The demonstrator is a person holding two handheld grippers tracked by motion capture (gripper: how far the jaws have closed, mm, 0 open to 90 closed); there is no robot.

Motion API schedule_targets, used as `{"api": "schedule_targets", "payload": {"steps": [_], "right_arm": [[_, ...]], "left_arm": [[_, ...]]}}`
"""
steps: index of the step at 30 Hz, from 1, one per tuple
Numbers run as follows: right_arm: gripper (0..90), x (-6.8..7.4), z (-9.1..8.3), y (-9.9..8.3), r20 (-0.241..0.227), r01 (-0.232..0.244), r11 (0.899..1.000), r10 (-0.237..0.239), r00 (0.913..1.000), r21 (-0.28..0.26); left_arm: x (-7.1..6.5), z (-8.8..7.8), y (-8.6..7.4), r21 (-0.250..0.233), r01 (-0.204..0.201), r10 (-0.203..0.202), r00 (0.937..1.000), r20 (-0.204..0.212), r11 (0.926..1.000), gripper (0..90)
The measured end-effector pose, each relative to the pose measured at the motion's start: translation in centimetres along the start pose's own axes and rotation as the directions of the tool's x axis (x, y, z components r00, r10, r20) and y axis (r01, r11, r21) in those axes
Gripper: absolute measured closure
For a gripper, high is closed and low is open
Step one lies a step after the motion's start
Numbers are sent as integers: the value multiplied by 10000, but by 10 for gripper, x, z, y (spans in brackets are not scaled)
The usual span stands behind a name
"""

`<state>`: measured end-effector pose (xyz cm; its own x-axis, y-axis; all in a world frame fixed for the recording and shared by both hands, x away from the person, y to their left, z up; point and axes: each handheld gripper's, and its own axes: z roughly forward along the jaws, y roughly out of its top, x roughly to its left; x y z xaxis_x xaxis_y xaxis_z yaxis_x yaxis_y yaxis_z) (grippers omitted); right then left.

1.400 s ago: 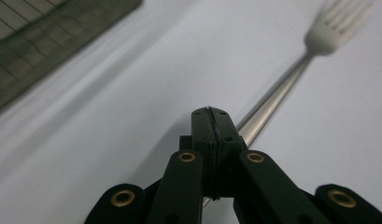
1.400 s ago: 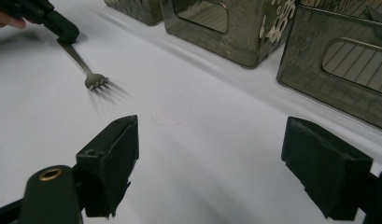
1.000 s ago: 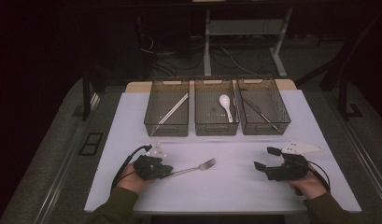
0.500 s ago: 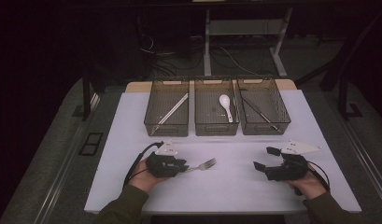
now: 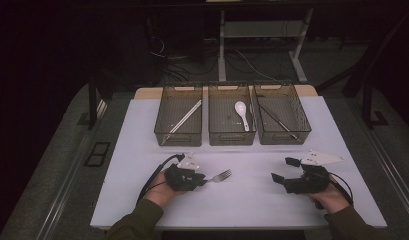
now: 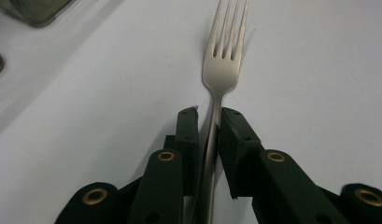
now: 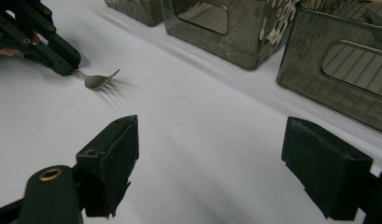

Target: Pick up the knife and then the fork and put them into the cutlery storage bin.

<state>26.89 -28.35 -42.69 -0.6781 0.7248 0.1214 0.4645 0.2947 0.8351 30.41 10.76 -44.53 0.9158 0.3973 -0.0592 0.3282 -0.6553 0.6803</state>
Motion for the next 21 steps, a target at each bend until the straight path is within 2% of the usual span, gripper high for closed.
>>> {"api": "schedule_targets", "payload": {"steps": [3, 8, 10, 15, 19, 21], "right_arm": [[189, 0, 0, 0, 7, -3, 10000, 3, 10000, 0], [189, 1, 0, 0, 3, 3, 10000, -3, 10000, 8], [189, 1, 0, 0, -1, 1, 10000, -1, 10000, 4], [189, 1, 0, 0, -23, 6, 10000, -6, 10000, 13], [178, 0, 1, 1, -142, -142, 9999, 143, 9998, 2], [160, 2, 1, 2, -272, -178, 9998, 178, 9995, -26]], "left_arm": [[0, 1, -1, -105, -170, 170, 9998, 48, 9998, 814], [1, 1, -1, -43, -239, 240, 9996, 140, 9997, 841], [0, 1, -1, -116, -60, 62, 9999, 121, 9999, 843], [-1, -1, 1, -110, 1, -3, 9999, -140, 9999, 844], [-2, -9, 3, -585, 203, -224, 9991, -355, 9981, 845], [-3, -16, 5, -997, 360, -400, 9984, -387, 9944, 844]]}}
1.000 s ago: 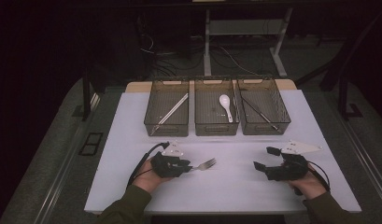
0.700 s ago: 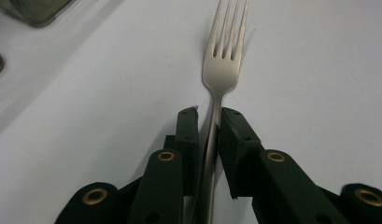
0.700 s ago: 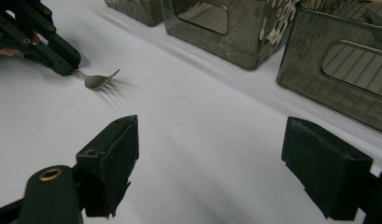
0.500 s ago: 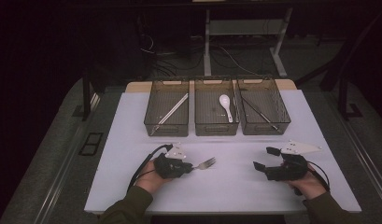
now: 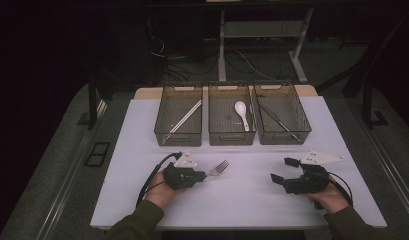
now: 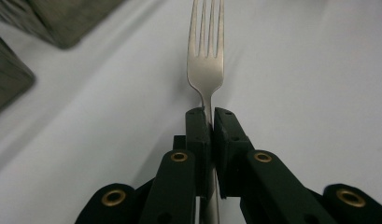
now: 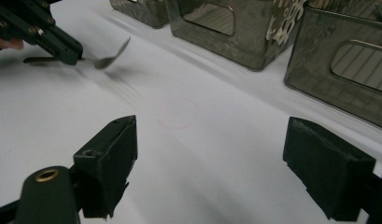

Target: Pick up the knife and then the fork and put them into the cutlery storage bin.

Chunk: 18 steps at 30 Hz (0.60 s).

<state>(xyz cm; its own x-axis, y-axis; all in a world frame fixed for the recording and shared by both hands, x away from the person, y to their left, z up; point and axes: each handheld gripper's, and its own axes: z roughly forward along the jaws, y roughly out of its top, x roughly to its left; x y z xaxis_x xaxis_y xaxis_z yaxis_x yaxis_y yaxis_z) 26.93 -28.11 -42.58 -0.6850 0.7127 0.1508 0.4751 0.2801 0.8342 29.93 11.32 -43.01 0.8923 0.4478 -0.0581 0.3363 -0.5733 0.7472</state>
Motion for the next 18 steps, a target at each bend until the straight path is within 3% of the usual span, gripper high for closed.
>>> {"api": "schedule_targets", "payload": {"steps": [3, 9, 14, 18], "right_arm": [[143, 3, 3, 1, -240, -98, 9999, 99, 9997, 58], [143, 11, 6, 14, -844, -255, 9993, 278, 9960, 281], [154, 20, 12, 31, -1563, -493, 9988, 494, 9865, 49], [246, 28, 23, 44, -1946, -468, 9989, 444, 9799, -81]], "left_arm": [[-3, -10, 4, -551, 122, -126, 9999, -67, 9984, 845], [-10, -23, 12, -1518, 300, -342, 9991, -250, 9880, 844], [-19, -22, 19, -1940, 408, -476, 9984, -308, 9802, 844], [-25, -17, 24, -1989, 261, -319, 9992, -258, 9797, 844]]}}
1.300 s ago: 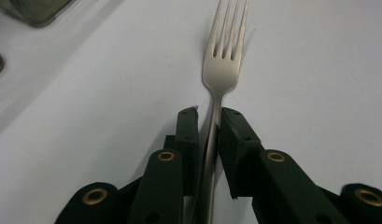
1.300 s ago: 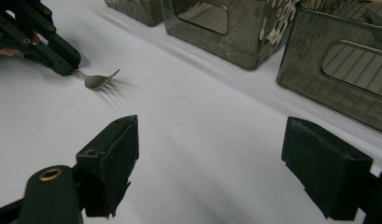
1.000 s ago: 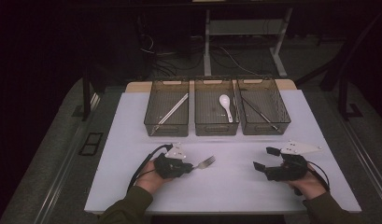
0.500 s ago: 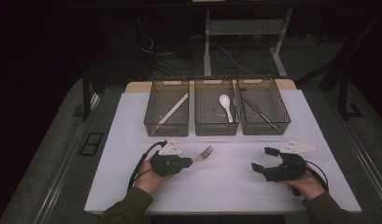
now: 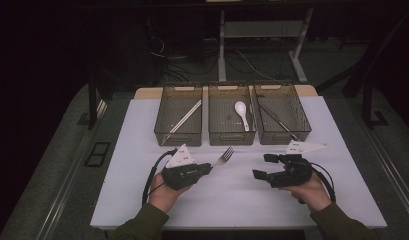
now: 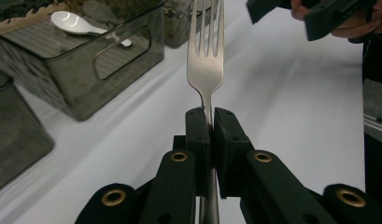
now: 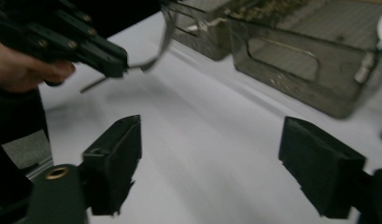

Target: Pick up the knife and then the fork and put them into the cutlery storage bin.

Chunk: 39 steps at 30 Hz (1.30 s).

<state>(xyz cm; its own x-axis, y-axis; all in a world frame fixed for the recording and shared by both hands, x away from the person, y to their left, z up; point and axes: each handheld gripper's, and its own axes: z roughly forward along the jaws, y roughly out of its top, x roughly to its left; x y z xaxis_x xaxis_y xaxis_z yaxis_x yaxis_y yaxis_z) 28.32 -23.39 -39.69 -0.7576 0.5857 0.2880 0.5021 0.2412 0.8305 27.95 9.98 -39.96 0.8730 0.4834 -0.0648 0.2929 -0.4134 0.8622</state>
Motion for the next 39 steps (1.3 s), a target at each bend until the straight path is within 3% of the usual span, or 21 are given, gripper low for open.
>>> {"api": "schedule_targets", "payload": {"steps": [4, 8, 18, 23, 25, 32, 36, 39], "right_arm": [[358, 6, 12, 10, -727, -73, 9999, 63, 9973, -147], [454, 10, 27, 18, -1149, -236, 9995, 211, 9932, -208], [729, 5, 55, 27, -1657, -914, 9956, 865, 9824, -221], [836, 6, 58, 30, -1695, -996, 9942, 912, 9813, -416], [867, 7, 58, 32, -1688, -913, 9946, 817, 9823, -496], [872, 10, 58, 36, -1466, -581, 9968, 494, 9880, -551], [873, 7, 52, 38, -1146, -386, 9974, 315, 9929, -600], [873, 2, 42, 41, -807, -231, 9974, 176, 9966, -678]], "left_arm": [[-7, 6, 3, -29, -91, 91, 10000, 40, 10000, 844], [-13, 11, 5, -13, -290, 290, 9996, 64, 9996, 844], [-13, 10, 5, -77, -441, 439, 9984, -343, 9990, 843], [-13, 10, 5, -6, -500, 499, 9978, -434, 9988, 843], [-12, 11, 5, -56, -328, 326, 9987, -393, 9994, 843], [-10, 13, 3, -117, -300, 297, 9993, -242, 9995, 827], [-9, 12, 1, -161, -550, 546, 9982, -235, 9984, 699], [-6, 7, -3, -178, -388, 384, 9990, -218, 9991, 621]]}}
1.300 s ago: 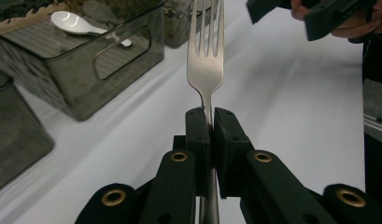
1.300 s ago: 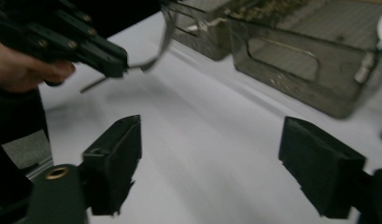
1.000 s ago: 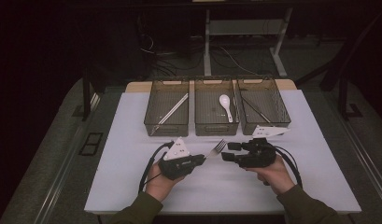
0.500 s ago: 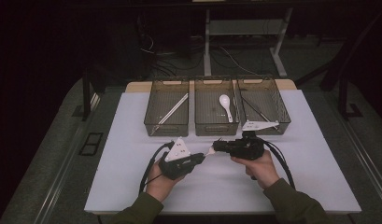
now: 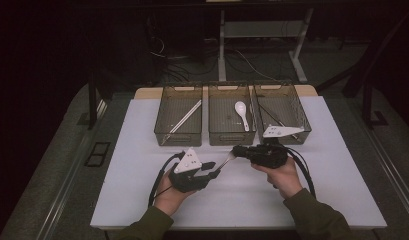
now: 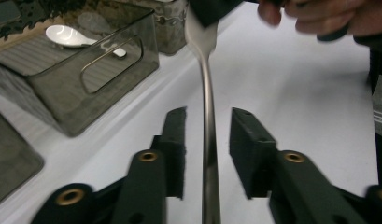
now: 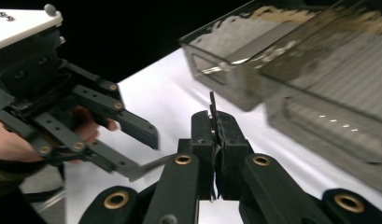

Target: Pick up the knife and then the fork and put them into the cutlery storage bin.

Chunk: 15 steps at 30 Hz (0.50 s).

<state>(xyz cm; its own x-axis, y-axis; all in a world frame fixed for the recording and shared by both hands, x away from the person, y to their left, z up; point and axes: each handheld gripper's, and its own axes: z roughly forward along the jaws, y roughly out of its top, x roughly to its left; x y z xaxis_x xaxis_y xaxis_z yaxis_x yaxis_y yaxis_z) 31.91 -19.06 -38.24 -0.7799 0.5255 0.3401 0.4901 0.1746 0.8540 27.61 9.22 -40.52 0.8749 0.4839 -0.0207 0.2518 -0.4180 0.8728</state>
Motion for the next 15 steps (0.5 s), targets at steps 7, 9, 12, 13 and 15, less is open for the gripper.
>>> {"api": "schedule_targets", "payload": {"steps": [7, 9, 12, 13, 15], "right_arm": [[873, -14, -36, 12, 1017, 405, 9991, -389, 9941, -137], [873, -19, -46, 16, 1243, 442, 9987, -410, 9914, -236], [873, -27, -61, 21, 1555, 463, 9984, -408, 9870, -319], [873, -29, -66, 22, 1672, 475, 9983, -414, 9851, -328], [874, -35, -76, 25, 1865, 540, 9980, -467, 9813, -340]], "left_arm": [[14, -18, -15, -96, 585, -584, 9982, 142, 9982, 497], [18, -22, -19, -141, 712, -710, 9974, 143, 9974, 471], [21, -29, -24, -168, 791, -788, 9967, 213, 9967, 437], [22, -30, -26, -142, 797, -794, 9966, 202, 9967, 426], [23, -33, -31, -42, 892, -892, 9959, 165, 9960, 404]]}}
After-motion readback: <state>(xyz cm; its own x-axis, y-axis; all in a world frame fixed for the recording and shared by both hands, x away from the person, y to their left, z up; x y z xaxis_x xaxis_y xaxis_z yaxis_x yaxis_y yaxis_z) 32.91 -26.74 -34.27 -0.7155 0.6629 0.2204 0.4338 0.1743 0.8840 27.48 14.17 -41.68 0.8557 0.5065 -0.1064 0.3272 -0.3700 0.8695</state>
